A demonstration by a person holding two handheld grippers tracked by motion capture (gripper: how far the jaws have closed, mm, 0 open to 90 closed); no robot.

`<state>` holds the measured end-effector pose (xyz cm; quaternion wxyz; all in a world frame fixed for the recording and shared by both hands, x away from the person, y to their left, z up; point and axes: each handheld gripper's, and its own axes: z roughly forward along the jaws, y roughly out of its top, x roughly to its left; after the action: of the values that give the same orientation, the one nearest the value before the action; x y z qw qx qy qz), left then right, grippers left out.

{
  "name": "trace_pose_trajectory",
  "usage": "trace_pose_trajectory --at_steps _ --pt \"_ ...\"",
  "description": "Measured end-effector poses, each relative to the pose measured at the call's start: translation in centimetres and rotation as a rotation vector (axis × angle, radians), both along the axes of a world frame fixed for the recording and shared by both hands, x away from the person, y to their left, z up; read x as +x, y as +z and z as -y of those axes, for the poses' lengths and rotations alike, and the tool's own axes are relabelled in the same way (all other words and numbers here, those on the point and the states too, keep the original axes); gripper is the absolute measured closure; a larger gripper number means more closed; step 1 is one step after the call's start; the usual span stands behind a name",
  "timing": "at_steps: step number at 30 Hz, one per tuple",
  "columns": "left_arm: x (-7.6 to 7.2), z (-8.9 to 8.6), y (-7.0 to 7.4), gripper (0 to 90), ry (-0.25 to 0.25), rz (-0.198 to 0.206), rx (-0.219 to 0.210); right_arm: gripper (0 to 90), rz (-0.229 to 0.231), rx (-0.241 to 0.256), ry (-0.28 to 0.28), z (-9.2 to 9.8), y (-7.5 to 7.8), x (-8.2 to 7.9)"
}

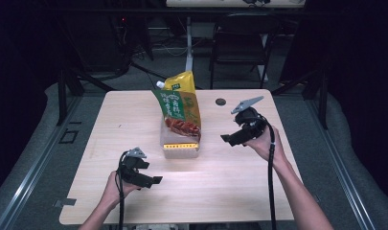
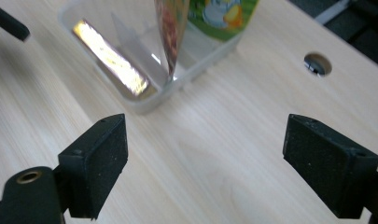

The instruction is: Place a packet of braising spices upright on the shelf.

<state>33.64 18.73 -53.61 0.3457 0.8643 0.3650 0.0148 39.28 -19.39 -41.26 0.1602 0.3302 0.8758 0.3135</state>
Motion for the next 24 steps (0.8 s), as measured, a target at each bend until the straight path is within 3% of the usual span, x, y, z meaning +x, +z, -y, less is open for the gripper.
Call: trace_pose_trajectory --at_steps 1,5,15,19,21,24 --pt "0.0 0.0 0.0 15.1 0.0 0.0 0.001 13.3 0.0 0.0 0.0 0.0 0.0 0.0" --pt "0.0 -0.1 0.0 15.0 0.008 0.004 0.0 13.9 -0.028 -0.024 -0.02 1.2 -2.4 -1.3" --pt "0.0 -0.4 0.0 13.3 0.03 0.019 -0.005 14.5 -0.078 0.0 -0.118 4.4 -8.2 -5.1" --pt "0.1 -0.4 -0.2 12.6 0.032 0.02 -0.003 14.5 -0.081 0.013 -0.152 5.2 -9.3 -5.7" --pt "0.1 -0.4 -0.2 12.3 0.031 0.026 -0.001 14.2 -0.08 -0.021 -0.159 5.4 -9.6 -5.9" --pt "0.1 -0.4 -0.3 11.7 0.034 0.026 -0.004 13.6 -0.083 0.004 -0.173 5.8 -10.2 -6.3"
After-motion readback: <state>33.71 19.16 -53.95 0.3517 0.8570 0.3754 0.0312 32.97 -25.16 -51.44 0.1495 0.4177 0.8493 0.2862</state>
